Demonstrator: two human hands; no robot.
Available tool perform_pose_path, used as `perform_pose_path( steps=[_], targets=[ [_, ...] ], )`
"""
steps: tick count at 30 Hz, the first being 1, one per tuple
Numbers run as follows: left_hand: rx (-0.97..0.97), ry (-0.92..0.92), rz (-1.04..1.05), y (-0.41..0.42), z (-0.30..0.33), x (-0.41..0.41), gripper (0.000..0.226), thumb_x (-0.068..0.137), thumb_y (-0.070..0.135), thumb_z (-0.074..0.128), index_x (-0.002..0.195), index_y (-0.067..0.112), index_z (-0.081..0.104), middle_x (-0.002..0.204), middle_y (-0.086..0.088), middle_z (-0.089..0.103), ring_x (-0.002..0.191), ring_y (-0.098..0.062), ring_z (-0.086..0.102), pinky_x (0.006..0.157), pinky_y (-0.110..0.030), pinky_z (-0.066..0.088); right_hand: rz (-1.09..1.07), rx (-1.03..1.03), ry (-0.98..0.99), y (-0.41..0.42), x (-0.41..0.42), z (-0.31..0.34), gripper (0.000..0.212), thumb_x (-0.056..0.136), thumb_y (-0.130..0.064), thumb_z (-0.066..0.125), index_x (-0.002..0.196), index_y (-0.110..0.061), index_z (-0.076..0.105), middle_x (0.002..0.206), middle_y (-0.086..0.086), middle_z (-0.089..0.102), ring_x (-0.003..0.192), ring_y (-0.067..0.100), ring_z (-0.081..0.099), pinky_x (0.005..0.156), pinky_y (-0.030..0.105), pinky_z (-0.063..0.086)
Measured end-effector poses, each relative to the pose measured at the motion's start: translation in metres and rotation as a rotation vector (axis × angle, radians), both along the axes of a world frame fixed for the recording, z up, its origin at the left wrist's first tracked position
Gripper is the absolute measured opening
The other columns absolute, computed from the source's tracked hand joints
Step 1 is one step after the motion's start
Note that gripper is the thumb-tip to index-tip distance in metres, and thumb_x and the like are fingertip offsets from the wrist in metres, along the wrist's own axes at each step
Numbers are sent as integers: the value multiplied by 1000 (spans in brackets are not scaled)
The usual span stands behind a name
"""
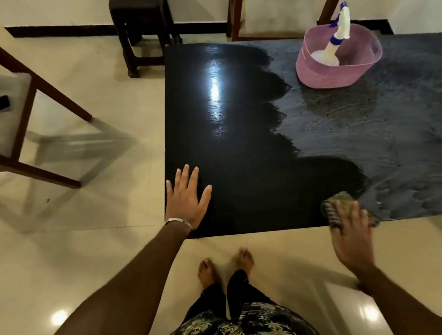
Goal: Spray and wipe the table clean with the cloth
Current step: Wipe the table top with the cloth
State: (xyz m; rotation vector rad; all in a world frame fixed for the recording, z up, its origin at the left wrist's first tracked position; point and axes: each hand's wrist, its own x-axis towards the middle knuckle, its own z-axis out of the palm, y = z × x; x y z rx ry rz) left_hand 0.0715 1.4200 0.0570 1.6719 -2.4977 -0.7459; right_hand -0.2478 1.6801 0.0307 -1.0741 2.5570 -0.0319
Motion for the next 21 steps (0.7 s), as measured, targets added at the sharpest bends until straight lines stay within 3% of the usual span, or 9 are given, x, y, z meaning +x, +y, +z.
perform_pose_path(
  steps=[3, 5, 9, 13, 18, 21],
  targets=[
    [12, -3, 10, 5, -3, 6, 71, 92, 59, 18, 153, 22, 19, 162, -2, 11, 150, -22, 2, 120, -46, 2, -173, 2, 23, -18, 10, -3, 70, 92, -41, 31, 159, -22, 17, 165, 18, 8, 150, 44, 4, 119, 62, 9],
    [20, -10, 21, 8, -5, 11, 72, 91, 60, 17, 153, 23, 19, 162, -2, 10, 150, -22, 1, 120, -46, 2, -141, -40, 18, -39, 59, -6, 67, 98, -37, 40, 158, -26, 13, 165, 16, 5, 150, 43, 0, 121, 58, 6],
    [13, 1, 32, 13, -6, 18, 73, 90, 61, 15, 153, 24, 18, 162, -1, 9, 150, -20, 0, 120, -46, 4, 223, -99, -76, -83, 194, 0, 68, 92, -44, 26, 156, -37, 3, 166, 6, -6, 151, 33, -12, 121, 52, -6],
    [11, 20, 47, 14, -3, 24, 73, 90, 61, 16, 153, 25, 15, 163, 0, 6, 150, -19, -2, 119, -44, -2, 707, -4, -154, -129, 276, 4, 67, 101, -45, 37, 157, -34, 1, 167, 3, -8, 150, 29, -21, 122, 54, -4],
    [8, 13, 35, 9, 1, 22, 75, 89, 63, 15, 153, 24, 17, 162, -2, 9, 150, -20, 0, 119, -46, 0, 830, 29, -183, -127, 235, 7, 61, 102, -44, 33, 157, -35, 8, 165, -3, -14, 149, 21, -23, 122, 46, -12],
    [-6, 33, -15, 11, 3, 4, 81, 85, 66, 10, 153, 22, 19, 162, -3, 11, 150, -21, 1, 120, -47, 1, 655, 5, -173, -95, 167, 5, 65, 100, -45, 34, 156, -42, 3, 163, -9, -21, 148, 16, -26, 121, 43, -12]
  ],
)
